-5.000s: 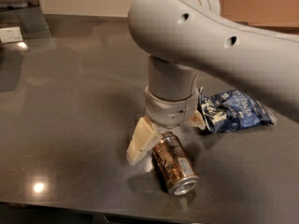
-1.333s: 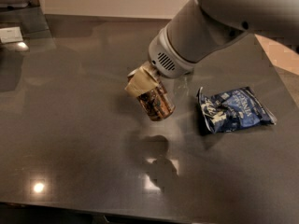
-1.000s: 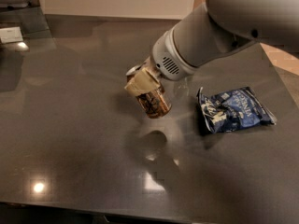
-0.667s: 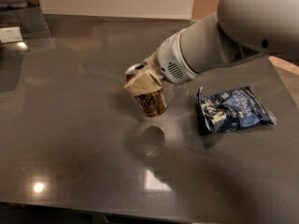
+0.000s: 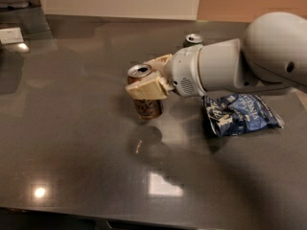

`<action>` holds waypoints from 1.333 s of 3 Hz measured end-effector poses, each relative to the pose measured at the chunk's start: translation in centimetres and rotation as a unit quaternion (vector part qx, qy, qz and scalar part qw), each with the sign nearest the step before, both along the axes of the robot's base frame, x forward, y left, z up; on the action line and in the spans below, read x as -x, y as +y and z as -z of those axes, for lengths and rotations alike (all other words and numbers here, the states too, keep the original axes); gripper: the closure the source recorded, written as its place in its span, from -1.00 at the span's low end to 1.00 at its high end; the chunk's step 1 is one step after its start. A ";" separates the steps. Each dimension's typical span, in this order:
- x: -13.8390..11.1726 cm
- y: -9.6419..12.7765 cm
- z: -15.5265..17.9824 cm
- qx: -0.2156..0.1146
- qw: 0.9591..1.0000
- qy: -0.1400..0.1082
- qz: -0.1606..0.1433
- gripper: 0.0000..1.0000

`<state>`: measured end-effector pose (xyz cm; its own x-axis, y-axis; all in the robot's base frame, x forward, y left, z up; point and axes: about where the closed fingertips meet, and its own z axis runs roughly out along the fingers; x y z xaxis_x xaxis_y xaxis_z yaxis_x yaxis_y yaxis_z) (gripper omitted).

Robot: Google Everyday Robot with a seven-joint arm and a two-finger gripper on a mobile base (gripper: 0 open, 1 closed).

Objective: Place orange can upright

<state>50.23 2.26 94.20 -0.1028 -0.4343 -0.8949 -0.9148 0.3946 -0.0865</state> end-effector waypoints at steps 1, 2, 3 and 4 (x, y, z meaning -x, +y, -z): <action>0.2 -0.2 0.2 -0.051 0.998 -0.022 -0.011 1.00; 0.8 -1.0 0.7 -0.088 0.996 -0.030 -0.010 1.00; 1.4 -1.8 1.4 -0.113 0.993 -0.030 -0.004 1.00; 1.7 -2.2 1.7 -0.127 0.991 -0.032 0.000 0.66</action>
Offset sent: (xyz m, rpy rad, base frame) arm -0.0125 -0.0288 -0.0166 0.2825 -0.0745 0.0011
